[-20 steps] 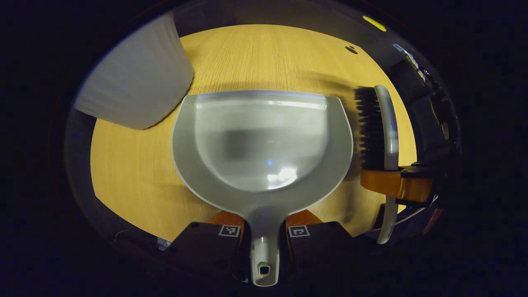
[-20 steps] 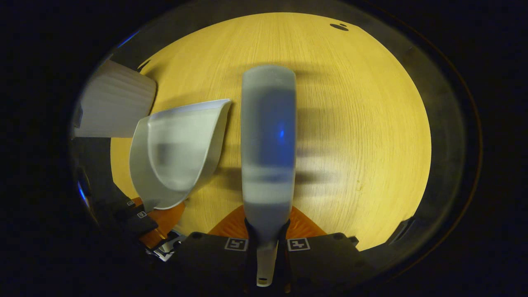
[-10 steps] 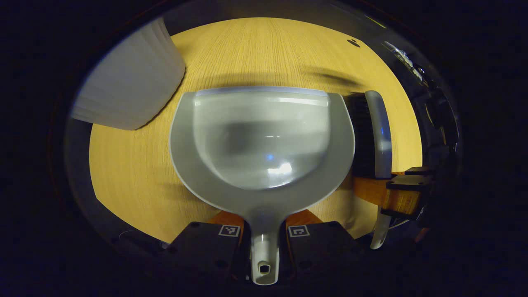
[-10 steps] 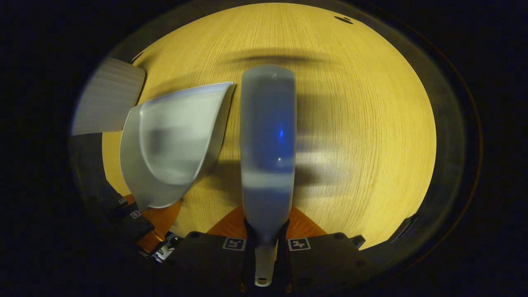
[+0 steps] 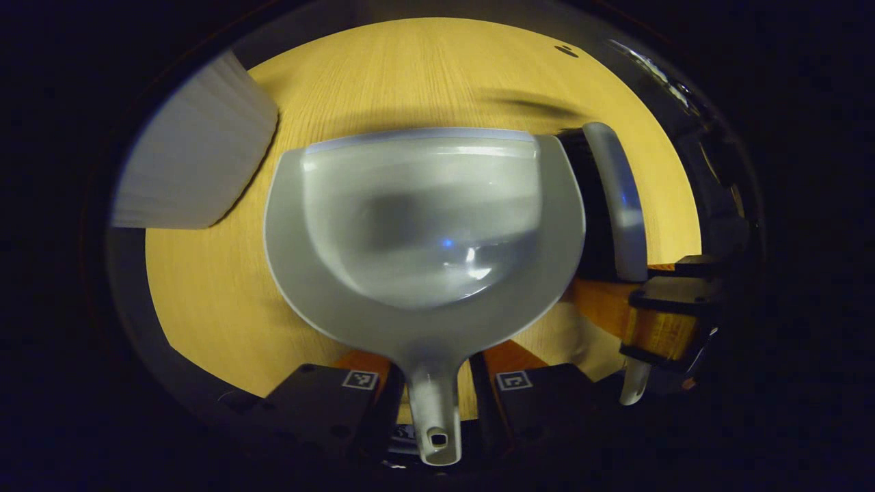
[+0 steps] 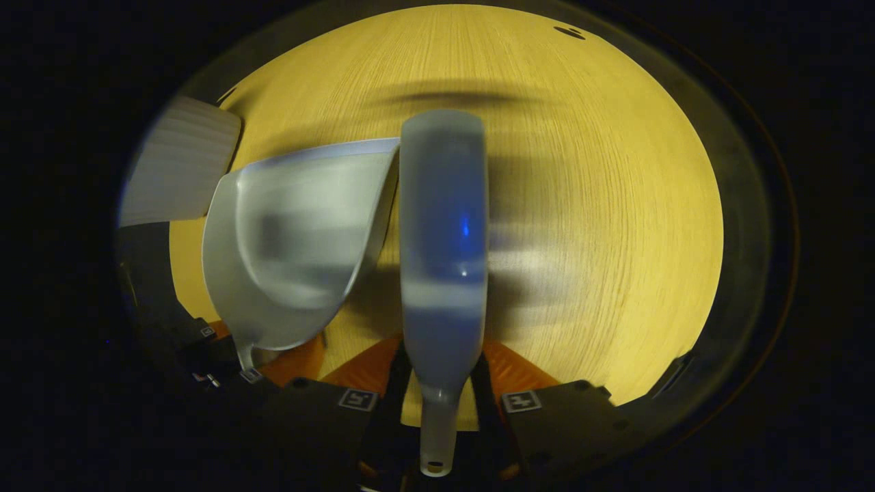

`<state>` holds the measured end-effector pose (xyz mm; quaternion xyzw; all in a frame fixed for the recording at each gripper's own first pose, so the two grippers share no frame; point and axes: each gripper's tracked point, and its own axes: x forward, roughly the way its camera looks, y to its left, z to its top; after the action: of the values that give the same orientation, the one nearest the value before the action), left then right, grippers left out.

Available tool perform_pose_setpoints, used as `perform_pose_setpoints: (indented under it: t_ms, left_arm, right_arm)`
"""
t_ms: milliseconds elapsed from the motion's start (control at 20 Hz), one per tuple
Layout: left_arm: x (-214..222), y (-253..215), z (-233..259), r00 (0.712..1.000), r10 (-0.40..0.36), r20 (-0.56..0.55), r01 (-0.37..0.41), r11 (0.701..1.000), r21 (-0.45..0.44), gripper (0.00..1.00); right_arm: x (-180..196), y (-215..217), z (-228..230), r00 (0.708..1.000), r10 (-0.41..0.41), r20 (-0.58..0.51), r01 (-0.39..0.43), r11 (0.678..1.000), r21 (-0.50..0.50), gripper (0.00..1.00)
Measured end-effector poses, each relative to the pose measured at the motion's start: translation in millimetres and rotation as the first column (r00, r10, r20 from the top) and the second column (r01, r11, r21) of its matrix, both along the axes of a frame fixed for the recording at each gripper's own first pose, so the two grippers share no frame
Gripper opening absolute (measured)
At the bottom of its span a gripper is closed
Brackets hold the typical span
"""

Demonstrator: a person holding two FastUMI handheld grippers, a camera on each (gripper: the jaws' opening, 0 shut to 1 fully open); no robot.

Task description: Pick up the small broom and dustpan from the desktop, sweep the trash into the dustpan with the broom, and then empty the trash into the garbage bin.

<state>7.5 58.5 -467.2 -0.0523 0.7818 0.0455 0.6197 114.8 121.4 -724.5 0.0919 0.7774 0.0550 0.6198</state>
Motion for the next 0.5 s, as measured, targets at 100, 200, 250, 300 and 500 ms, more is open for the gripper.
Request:
perform_pose_setpoints:
  t_ms: [100,200,250,300,500]
  left_arm:
    - [-3.1,4.1,-2.9,1.0,0.01,0.008,-0.01,1.0,0.025,0.79]
    - [-5.7,3.7,-1.5,1.0,0.017,0.009,-0.017,1.0,0.016,0.79]
    - [-5.3,2.7,0.8,1.0,0.014,0.014,-0.014,1.0,0.015,0.79]
    - [-4.2,2.6,1.3,1.0,0.007,0.029,-0.008,1.0,0.018,0.78]
    - [2.9,0.9,12.1,0.991,-0.027,0.128,0.025,1.0,0.015,0.79]
  right_arm:
    - [1.0,-3.9,-1.1,1.0,0.001,0.01,-0.001,1.0,-0.014,0.79]
    - [-1.3,-7.6,-2.0,1.0,0.006,0.014,-0.006,1.0,-0.028,0.81]
    - [-1.7,-10.8,-1.4,1.0,0.01,0.022,-0.009,0.999,-0.038,0.86]
    - [-1.3,-12.0,0.9,0.999,0.008,0.033,-0.006,0.999,-0.039,0.92]
    - [3.2,-14.3,17.9,0.995,-0.014,0.099,0.017,1.0,-0.026,0.91]
